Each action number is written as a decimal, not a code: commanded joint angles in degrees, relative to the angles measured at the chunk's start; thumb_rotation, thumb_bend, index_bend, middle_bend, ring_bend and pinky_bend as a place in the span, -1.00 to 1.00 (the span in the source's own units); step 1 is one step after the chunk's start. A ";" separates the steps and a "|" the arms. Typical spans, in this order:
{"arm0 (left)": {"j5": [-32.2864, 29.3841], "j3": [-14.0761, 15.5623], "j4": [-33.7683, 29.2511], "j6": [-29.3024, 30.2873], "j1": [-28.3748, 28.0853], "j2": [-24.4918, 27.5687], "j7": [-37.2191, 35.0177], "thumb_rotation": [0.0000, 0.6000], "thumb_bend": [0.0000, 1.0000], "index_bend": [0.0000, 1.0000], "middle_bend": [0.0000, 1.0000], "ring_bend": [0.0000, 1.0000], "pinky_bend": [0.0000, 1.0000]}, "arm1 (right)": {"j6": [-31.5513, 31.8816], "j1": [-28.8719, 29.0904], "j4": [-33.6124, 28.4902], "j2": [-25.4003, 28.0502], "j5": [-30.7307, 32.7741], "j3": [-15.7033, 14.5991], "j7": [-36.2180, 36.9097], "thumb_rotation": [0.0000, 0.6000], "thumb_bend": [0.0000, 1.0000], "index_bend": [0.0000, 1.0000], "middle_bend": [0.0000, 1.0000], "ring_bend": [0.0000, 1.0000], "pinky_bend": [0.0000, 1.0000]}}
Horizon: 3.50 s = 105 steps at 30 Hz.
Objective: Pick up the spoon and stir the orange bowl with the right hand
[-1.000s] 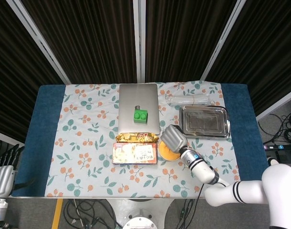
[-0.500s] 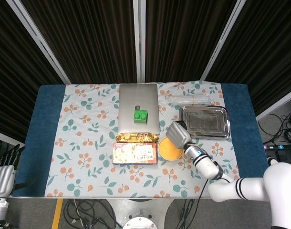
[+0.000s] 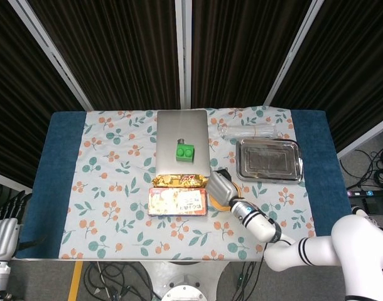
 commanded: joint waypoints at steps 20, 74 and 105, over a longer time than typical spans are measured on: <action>0.88 -0.09 -1.18 0.93 -0.02 0.59 0.89 1.00 -0.79 -0.78 -0.84 -0.94 -0.86 | 3.13 -2.61 -7.29 7.00 -4.13 1.27 3.99 1.00 0.04 0.43 0.91 0.84 1.00; 0.83 0.25 0.16 0.75 0.43 -0.28 -0.04 1.00 -0.78 -0.78 -0.84 -0.94 -0.86 | 0.90 -2.67 2.29 1.22 -6.72 -2.40 -8.54 1.00 0.07 0.52 0.93 0.84 1.00; 1.40 0.30 -0.82 1.98 0.96 0.28 0.49 1.00 -0.79 -0.78 -0.84 -0.94 -0.86 | -0.88 -1.68 0.79 5.88 -14.68 -1.40 -16.89 1.00 0.06 0.52 0.93 0.84 1.00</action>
